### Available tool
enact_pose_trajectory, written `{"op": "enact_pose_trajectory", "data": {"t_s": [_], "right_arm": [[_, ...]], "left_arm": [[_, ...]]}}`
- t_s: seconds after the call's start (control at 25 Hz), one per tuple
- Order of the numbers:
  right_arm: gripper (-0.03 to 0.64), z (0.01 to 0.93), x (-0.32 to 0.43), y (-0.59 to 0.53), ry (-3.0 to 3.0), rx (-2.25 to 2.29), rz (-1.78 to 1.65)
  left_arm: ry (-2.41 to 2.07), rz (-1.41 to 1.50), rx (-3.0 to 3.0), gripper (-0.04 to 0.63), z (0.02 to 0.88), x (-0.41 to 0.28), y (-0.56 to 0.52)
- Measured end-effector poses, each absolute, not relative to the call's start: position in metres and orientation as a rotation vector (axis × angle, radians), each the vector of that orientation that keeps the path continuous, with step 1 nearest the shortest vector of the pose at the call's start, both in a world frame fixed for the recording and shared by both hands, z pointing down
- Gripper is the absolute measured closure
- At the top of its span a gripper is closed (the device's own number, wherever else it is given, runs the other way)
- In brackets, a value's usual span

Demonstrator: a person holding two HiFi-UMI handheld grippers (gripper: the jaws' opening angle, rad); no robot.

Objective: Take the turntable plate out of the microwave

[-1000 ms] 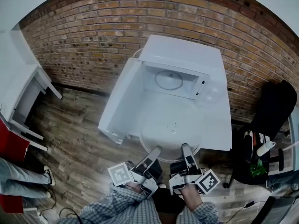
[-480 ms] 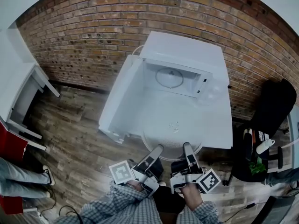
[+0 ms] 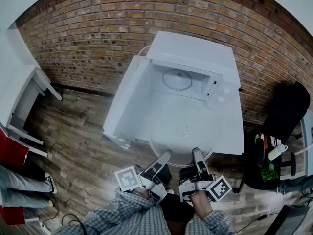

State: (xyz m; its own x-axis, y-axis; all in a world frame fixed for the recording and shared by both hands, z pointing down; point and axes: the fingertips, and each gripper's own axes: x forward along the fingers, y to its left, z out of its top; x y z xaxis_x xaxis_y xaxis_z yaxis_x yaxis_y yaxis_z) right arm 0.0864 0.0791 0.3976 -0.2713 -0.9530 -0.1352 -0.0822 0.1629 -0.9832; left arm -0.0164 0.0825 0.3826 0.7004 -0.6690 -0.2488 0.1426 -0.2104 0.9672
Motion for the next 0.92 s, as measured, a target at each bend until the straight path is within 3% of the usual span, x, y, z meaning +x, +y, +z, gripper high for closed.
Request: {"op": "enact_pose_trajectory", "data": {"t_s": [0.92], "right_arm": [[0.566,0.3977,0.0862,0.0847,1.527,-1.029,-1.237]], "left_arm": [[-0.429,-0.795,1.582,0.535,0.3844,-0.0163,0.0875]]}}
